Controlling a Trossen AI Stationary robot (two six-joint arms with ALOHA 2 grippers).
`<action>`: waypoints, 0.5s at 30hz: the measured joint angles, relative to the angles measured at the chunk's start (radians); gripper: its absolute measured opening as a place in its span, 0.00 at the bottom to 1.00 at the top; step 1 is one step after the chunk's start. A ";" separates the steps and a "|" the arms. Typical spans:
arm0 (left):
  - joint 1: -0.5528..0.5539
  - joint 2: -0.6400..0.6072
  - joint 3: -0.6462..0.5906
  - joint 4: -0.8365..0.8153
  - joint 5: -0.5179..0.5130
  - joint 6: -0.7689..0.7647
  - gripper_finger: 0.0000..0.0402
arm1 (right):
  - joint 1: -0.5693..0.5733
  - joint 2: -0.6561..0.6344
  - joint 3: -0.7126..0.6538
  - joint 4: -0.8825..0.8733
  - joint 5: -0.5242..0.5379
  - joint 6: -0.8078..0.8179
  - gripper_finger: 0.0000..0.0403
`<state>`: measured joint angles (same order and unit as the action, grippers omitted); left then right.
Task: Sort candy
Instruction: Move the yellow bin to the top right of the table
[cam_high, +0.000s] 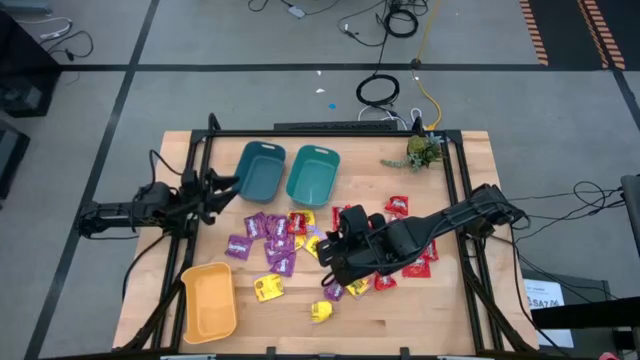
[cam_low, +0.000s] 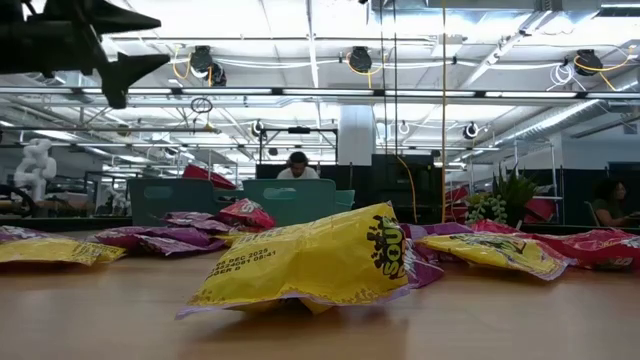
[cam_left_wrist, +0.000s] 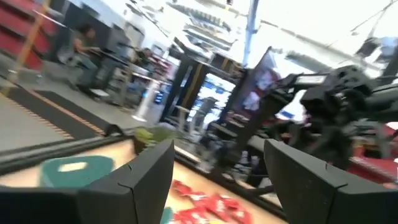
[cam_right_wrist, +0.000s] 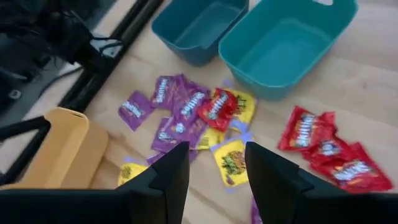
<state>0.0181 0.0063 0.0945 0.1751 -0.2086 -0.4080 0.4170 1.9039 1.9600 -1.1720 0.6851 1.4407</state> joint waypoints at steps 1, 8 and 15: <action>0.000 0.000 0.001 0.002 0.015 -0.022 0.64 | 0.000 0.004 0.000 0.009 0.001 0.006 0.36; -0.001 0.021 0.113 -0.280 0.086 -0.058 0.64 | 0.013 0.061 -0.034 0.105 -0.003 0.015 0.36; -0.001 0.215 0.421 -0.905 0.147 -0.190 0.64 | 0.031 0.144 -0.035 0.118 -0.024 0.016 0.36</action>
<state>0.0170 0.2211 0.5153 -0.7295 -0.0614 -0.5976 0.4483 2.0483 1.9255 -1.0544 0.6607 1.4570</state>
